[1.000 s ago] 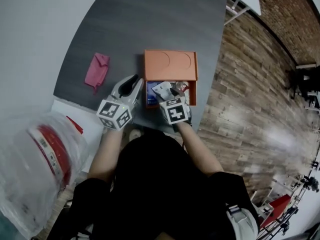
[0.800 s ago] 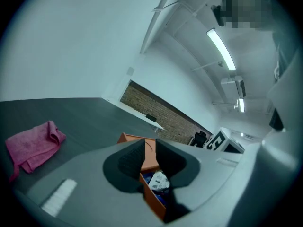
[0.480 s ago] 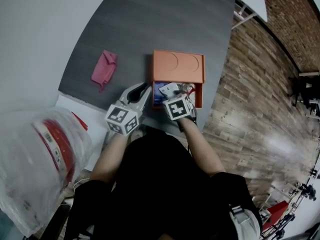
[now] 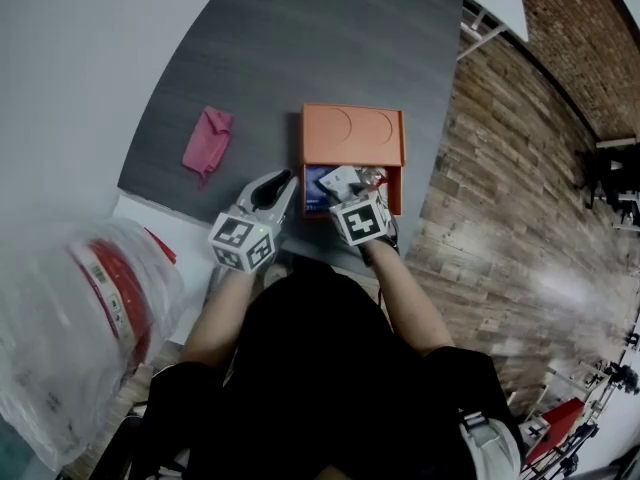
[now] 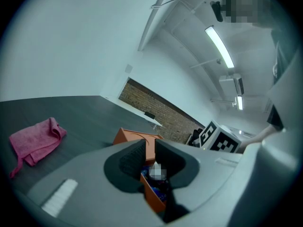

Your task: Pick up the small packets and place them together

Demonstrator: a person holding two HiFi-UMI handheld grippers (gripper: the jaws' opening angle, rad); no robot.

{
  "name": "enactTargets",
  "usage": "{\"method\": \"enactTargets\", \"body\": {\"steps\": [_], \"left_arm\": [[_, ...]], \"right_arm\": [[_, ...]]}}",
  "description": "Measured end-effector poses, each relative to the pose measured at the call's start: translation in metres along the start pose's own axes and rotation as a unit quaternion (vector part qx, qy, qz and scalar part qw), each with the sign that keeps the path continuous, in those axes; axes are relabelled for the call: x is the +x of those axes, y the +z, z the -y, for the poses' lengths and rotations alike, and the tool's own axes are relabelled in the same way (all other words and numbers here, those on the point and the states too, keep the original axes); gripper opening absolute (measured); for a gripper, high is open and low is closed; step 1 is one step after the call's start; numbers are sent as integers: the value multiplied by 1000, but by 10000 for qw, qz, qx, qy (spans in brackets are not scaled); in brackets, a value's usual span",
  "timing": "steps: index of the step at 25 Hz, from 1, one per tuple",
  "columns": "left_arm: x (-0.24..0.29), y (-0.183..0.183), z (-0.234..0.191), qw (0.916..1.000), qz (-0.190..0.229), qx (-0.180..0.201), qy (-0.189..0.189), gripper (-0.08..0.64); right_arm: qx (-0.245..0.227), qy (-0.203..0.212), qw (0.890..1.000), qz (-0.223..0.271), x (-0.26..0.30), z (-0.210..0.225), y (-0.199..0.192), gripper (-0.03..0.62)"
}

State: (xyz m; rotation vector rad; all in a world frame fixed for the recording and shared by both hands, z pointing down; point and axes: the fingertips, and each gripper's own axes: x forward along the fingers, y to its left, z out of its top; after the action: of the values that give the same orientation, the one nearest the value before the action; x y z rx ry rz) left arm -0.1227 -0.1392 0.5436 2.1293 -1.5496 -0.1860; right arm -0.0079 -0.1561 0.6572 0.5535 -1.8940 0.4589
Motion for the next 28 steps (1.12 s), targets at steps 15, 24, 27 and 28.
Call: {"method": "enactTargets", "body": {"steps": [15, 24, 27, 28], "left_arm": [[-1, 4, 9, 9999, -32, 105, -88, 54], [-1, 20, 12, 9996, 60, 271, -81, 54], [0, 25, 9, 9995, 90, 291, -43, 54], [1, 27, 8, 9995, 102, 300, -27, 54]], "right_arm": [[-233, 95, 9980, 587, -36, -17, 17, 202], [-418, -123, 9948, 921, -52, 3, 51, 202], [-475, -93, 9949, 885, -48, 10, 62, 202], [-500, -92, 9951, 852, -46, 12, 64, 202]]}}
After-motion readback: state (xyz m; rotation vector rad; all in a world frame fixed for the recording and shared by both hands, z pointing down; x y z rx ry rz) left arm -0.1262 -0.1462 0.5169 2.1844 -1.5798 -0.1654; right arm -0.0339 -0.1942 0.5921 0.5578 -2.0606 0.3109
